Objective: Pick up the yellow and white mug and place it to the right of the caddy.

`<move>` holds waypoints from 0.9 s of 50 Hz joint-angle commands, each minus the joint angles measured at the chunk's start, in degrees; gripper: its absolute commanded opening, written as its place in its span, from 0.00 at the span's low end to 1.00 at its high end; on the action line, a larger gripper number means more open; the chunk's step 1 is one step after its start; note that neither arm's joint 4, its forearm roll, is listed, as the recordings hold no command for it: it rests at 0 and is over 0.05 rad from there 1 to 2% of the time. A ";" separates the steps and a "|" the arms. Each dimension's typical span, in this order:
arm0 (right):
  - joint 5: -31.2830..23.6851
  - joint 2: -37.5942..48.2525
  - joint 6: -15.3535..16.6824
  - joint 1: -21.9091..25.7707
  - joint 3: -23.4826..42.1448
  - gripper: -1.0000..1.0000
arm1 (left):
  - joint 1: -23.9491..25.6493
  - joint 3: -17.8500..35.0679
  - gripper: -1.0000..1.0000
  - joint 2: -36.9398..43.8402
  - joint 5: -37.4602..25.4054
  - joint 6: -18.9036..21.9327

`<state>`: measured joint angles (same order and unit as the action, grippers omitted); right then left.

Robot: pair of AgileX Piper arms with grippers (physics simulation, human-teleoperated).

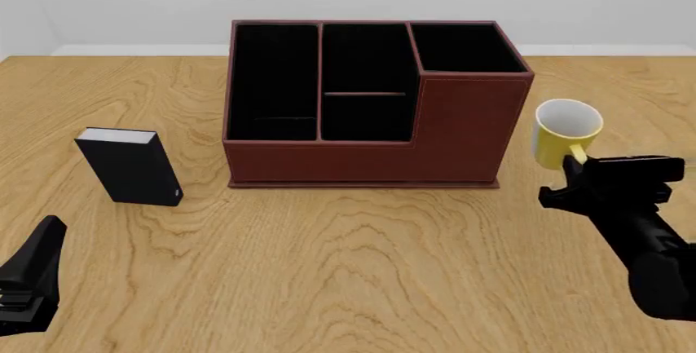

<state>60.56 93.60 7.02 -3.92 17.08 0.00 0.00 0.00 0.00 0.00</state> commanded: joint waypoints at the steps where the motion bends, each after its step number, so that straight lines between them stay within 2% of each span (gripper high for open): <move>1: 1.92 3.34 -0.57 -0.08 0.79 0.00 | 0.00 0.00 1.00 0.00 0.00 0.00; 22: 3.58 7.92 -0.38 -0.31 2.17 0.00 | 0.00 0.00 1.00 0.00 0.00 0.00; 25: 1.88 7.65 -2.22 -0.40 2.86 0.00 | 0.00 0.00 1.00 0.00 0.00 0.00; 45: 5.67 12.19 -1.16 -0.35 2.43 0.00 | 0.00 0.00 1.00 0.00 0.00 0.00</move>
<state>64.85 104.02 6.31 -4.37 19.42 0.00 0.00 0.00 0.00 0.00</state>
